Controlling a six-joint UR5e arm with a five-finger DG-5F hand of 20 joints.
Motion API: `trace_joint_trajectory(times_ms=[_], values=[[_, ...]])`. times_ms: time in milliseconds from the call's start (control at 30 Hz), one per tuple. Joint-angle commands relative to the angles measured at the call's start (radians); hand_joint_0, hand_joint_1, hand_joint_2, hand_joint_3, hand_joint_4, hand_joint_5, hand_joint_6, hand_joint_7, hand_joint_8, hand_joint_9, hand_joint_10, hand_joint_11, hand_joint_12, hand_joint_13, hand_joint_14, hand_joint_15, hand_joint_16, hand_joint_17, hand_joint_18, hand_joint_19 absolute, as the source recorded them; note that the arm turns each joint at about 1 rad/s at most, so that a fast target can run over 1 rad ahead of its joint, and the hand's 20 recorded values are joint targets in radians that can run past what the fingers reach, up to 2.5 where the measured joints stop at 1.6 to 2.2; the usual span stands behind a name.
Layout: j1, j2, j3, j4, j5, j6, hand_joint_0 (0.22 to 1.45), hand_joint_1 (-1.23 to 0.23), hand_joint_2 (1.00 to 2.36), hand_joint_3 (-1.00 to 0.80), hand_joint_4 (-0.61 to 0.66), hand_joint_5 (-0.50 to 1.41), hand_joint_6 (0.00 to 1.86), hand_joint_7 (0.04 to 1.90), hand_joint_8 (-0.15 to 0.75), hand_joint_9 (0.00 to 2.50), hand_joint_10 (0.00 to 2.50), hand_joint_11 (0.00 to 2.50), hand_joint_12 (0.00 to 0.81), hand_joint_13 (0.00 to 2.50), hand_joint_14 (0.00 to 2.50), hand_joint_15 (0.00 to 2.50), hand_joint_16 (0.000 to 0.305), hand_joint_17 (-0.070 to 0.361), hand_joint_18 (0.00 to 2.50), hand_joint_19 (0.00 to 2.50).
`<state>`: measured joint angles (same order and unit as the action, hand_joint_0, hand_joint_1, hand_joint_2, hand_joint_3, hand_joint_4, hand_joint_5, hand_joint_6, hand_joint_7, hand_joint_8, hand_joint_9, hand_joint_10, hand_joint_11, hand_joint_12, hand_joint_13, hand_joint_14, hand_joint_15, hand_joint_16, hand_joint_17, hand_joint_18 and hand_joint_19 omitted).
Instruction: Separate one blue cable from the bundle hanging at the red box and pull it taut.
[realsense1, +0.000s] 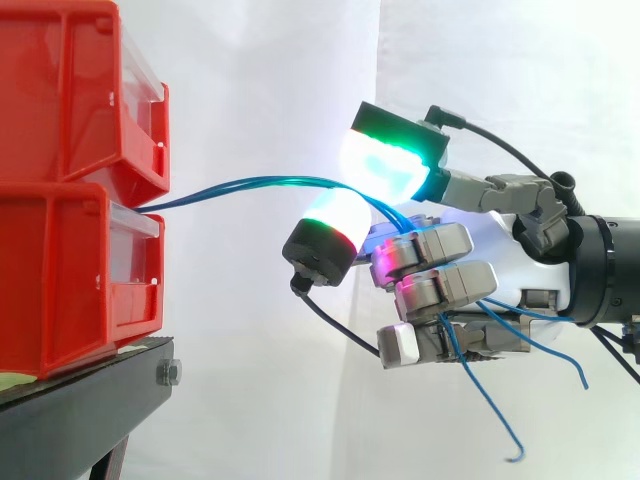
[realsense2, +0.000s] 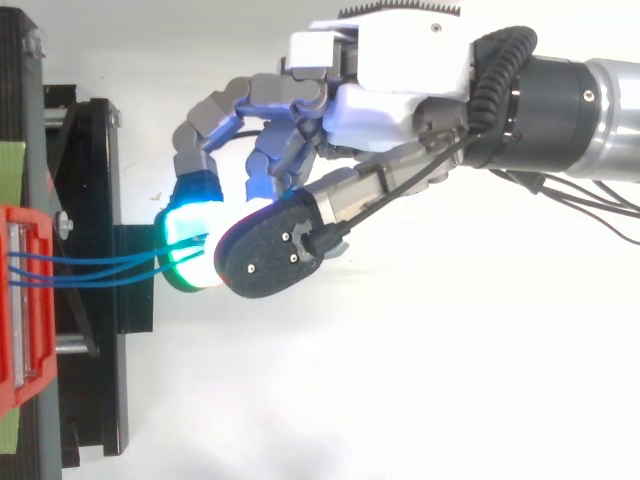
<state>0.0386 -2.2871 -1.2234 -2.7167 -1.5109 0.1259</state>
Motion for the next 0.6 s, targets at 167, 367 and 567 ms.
trace_joint_trajectory(times_ms=[167,367,567], values=[[0.000,0.000,-0.001,-0.002,-0.003,0.000,0.80,-0.91,1.01,-0.43,0.07,-0.21,0.87,1.06,0.283,0.97,0.66,1.64,0.362,1.15,0.31,1.76,0.046,0.104,0.91,0.75],[0.000,0.000,0.001,-0.006,0.000,-0.020,0.77,-0.89,1.00,-0.50,0.14,-0.20,0.87,1.08,0.287,0.99,0.61,1.65,0.367,1.18,0.22,1.81,0.046,0.103,0.93,0.74],[0.006,-0.002,-0.001,0.006,0.005,-0.126,0.58,-0.75,1.00,-0.50,0.16,-0.19,0.84,1.06,0.297,1.03,0.45,1.71,0.373,1.17,0.22,1.78,0.047,0.107,0.92,0.77]])
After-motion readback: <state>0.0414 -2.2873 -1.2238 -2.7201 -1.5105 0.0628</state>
